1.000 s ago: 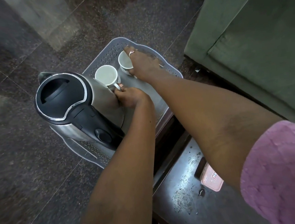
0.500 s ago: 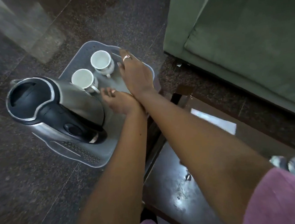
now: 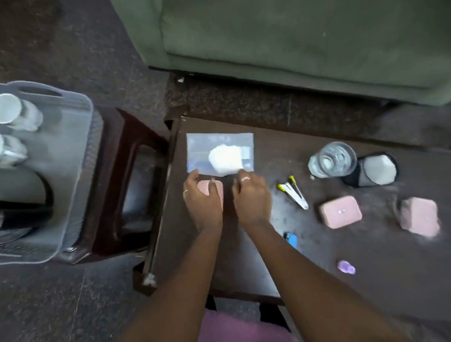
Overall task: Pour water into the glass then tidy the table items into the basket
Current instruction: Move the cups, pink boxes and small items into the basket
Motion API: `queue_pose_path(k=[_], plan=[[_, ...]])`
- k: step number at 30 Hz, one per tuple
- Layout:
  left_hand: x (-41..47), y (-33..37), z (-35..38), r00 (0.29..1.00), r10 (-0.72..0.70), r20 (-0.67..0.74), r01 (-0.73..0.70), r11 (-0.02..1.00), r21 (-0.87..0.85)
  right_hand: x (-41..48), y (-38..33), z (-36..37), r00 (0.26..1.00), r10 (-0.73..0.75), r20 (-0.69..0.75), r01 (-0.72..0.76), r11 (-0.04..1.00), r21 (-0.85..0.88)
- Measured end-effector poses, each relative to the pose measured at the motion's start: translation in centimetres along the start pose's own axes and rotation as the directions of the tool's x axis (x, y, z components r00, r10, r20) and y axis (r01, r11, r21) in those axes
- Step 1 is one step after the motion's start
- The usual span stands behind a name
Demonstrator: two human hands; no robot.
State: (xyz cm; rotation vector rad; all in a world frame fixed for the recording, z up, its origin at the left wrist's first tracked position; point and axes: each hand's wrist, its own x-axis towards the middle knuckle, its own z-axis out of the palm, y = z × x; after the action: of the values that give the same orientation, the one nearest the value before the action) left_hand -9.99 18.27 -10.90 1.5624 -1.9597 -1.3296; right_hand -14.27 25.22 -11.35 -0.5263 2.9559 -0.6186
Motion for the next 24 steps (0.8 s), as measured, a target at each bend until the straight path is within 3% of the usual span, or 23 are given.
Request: queue_pose_path(k=[2, 5, 7, 13, 18, 21, 24], plan=[[-1.1, -1.1, 1.3, 0.997, -0.060, 0.048, 0.052, 0.987, 0.150, -1.6, 4.4, -0.8, 0.987, 0.162, -0.010, -0.162, 0.985, -0.055], [-1.5, -2.3, 2.6, 0.994, -0.101, 0.050, 0.076, 0.928, 0.364, -3.3, 8.9, -2.6, 0.882, 0.470, 0.019, -0.468, 0.881, -0.069], [-1.4, -2.6, 3.4, 0.992, -0.113, 0.055, 0.076, 0.890, 0.449, -3.7, 11.1, -3.7, 0.829, 0.556, 0.052, -0.548, 0.828, -0.120], [-1.3, -1.7, 5.6, 0.987, -0.161, 0.000, 0.134, 0.820, 0.557, -3.1, 17.1, -4.9, 0.739, 0.654, 0.162, -0.632, 0.756, -0.172], [-1.1, -1.3, 6.8, 0.959, -0.267, -0.098, 0.274, 0.775, 0.570, -2.2, 19.4, -5.3, 0.646, 0.724, 0.241, -0.736, 0.675, -0.053], [-0.8, -2.0, 6.9, 0.950, -0.278, -0.144, 0.309, 0.757, 0.575, -1.9, 19.8, -5.7, 0.652, 0.710, 0.265, -0.715, 0.692, -0.096], [-0.3, -2.8, 6.1, 0.961, -0.260, -0.094, 0.264, 0.762, 0.591, -2.2, 19.8, -5.4, 0.653, 0.708, 0.271, -0.692, 0.702, -0.168]])
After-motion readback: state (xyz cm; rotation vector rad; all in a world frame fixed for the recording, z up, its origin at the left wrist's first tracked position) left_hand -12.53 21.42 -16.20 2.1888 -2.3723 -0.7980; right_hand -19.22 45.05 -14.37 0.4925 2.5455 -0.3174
